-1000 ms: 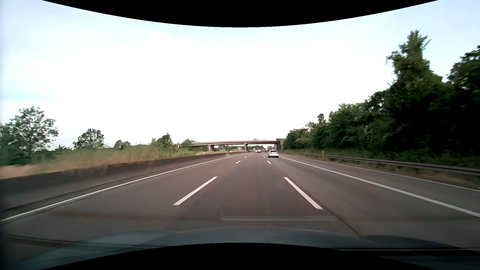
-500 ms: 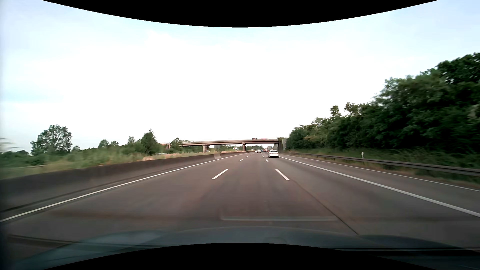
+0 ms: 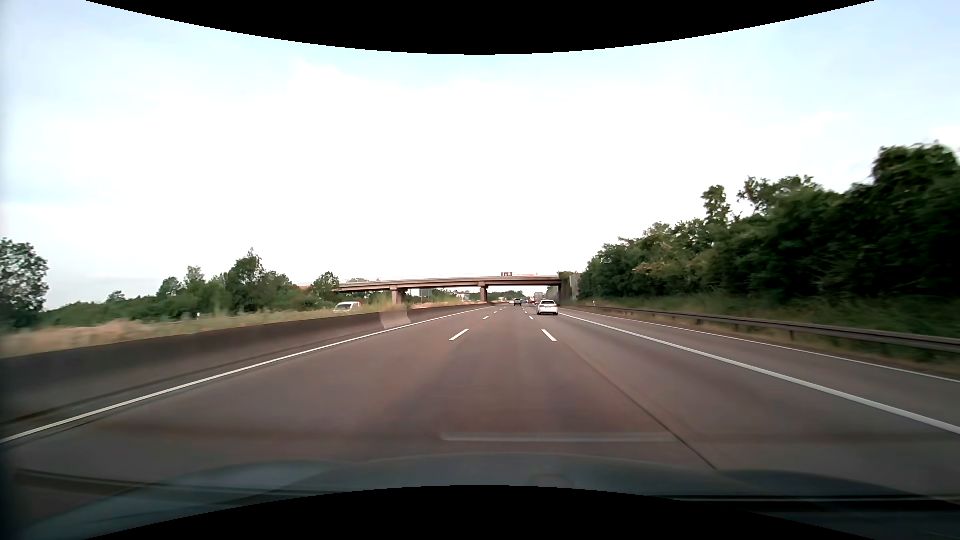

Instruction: Follow the waypoints while adhering to traffic rules and regulations

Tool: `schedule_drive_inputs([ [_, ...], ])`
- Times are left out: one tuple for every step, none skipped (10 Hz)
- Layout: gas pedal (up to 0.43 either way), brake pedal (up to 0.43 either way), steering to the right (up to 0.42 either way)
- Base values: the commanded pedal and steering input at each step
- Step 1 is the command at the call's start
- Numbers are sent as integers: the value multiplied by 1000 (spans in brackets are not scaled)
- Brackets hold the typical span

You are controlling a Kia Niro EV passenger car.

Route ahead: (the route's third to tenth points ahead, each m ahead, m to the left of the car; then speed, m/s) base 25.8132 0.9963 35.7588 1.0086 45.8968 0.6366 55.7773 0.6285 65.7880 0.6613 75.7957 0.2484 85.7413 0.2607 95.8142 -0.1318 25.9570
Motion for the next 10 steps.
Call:
schedule_drive_inputs([
  [189,0,-1],
  [189,0,-1],
  [189,0,-1],
  [189,0,-2],
  [189,0,-2],
  [189,0,-2],
  [189,0,-2],
  [189,0,-2],
  [189,0,-2],
  [189,0,-2],
])
